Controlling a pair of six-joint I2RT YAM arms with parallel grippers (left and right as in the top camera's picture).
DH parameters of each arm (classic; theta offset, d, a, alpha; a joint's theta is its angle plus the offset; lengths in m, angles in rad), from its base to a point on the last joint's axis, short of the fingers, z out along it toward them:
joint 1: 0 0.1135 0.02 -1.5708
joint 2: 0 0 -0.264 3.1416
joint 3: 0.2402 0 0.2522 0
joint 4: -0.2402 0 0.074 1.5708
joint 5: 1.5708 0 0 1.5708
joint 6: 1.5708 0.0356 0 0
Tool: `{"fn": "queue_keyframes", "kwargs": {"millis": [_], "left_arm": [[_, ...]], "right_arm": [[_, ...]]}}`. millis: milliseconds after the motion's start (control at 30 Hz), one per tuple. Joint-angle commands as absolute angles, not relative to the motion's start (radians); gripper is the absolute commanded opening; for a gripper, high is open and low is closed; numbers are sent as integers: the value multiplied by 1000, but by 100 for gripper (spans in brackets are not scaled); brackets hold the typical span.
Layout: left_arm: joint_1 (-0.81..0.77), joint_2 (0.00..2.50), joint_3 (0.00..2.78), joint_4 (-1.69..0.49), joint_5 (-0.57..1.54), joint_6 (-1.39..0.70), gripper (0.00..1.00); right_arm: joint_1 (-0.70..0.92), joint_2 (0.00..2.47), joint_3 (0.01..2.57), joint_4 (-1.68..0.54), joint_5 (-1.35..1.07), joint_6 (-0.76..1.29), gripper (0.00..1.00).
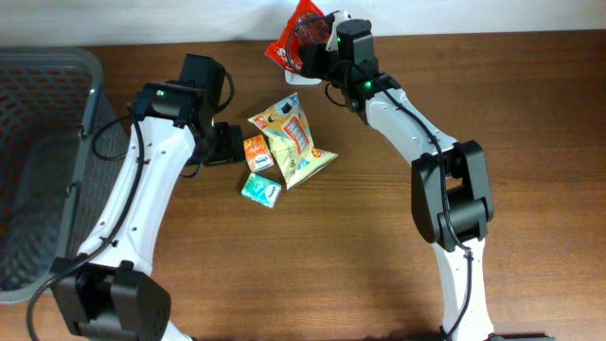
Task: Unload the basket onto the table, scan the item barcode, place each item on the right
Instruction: 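Lift the red snack bag with the right gripper toward the scanner, then carry the red snack bag to the right side of the table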
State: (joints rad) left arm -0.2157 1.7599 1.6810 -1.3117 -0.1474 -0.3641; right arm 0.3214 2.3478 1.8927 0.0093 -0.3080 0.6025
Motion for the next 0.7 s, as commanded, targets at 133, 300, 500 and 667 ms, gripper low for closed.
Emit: {"fn": "queue_keyframes", "kwargs": {"millis": [133, 300, 500, 667], "left_arm": [[-214, 1762, 1686, -1310, -157, -377, 99], [-214, 1762, 1686, -1310, -157, -377, 99], [-214, 1762, 1686, -1310, -157, -377, 99], [-214, 1762, 1686, -1310, -157, -377, 99]], "right_arm": [[319, 2376, 1921, -15, -302, 606, 4], [284, 2375, 1957, -16, -367, 603, 4], [187, 2335, 2150, -262, -413, 590, 4], [81, 2230, 2268, -477, -415, 642, 4]]}}
